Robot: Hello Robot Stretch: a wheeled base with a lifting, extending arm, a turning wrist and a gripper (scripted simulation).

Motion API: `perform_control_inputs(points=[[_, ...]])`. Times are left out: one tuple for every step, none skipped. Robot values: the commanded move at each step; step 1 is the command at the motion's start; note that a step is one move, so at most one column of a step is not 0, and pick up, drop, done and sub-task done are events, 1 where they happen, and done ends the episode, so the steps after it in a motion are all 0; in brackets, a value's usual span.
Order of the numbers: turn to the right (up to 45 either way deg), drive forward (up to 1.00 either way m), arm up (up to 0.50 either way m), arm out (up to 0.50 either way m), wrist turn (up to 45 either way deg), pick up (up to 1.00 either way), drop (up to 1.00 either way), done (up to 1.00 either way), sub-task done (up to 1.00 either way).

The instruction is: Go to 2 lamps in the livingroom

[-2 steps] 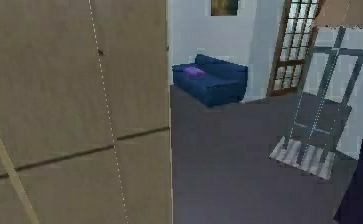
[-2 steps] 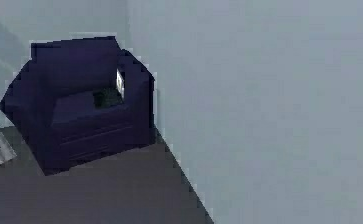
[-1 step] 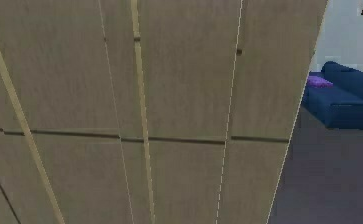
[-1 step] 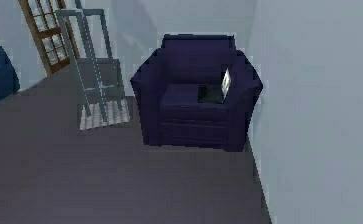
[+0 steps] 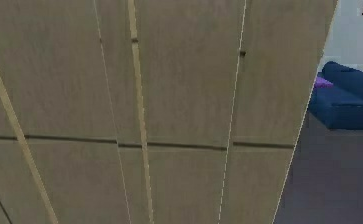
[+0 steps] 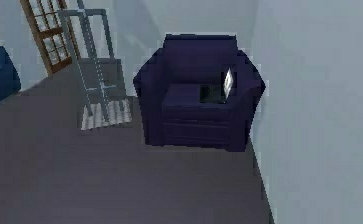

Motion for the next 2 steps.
perform_control_inputs(points=[[-45.0,0.00,0.00,0.00,0.0,0.00,0.00,0.00,0.00],[-45.0,0.00,0.00,0.00,0.0,0.00,0.00,0.00,0.00]])
